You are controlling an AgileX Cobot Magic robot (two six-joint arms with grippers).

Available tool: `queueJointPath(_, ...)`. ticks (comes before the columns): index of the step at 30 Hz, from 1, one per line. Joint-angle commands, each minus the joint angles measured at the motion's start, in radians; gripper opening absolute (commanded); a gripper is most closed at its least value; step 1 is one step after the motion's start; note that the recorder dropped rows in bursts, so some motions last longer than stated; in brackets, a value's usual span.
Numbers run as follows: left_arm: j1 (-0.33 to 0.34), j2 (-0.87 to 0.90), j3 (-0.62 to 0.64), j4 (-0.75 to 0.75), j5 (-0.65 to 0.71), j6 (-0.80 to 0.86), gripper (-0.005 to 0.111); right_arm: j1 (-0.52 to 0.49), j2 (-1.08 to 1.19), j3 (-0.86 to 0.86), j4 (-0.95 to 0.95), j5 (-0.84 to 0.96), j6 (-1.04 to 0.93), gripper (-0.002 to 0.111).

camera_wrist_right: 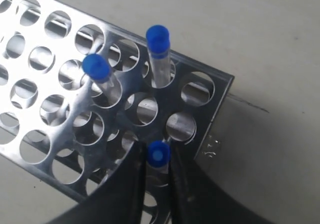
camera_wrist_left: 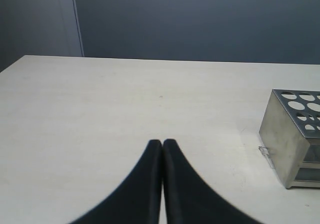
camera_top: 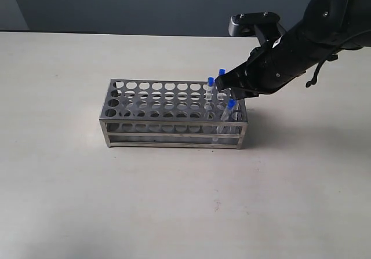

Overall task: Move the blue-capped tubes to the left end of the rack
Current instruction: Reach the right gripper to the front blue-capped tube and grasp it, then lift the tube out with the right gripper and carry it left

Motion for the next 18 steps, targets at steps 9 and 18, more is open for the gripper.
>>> queueJointPath(9, -0.004, -0.004, -0.001, -0.002, 0.000, -0.002, 0.001, 0.002, -0.113, 0.000, -0.005, -0.003, -0.002, 0.004)
queueJointPath(18, -0.004, -0.004, -0.001, -0.002, 0.000, -0.002, 0.001, 0.007, -0.245, -0.002, -0.042, -0.002, -0.004, 0.004)
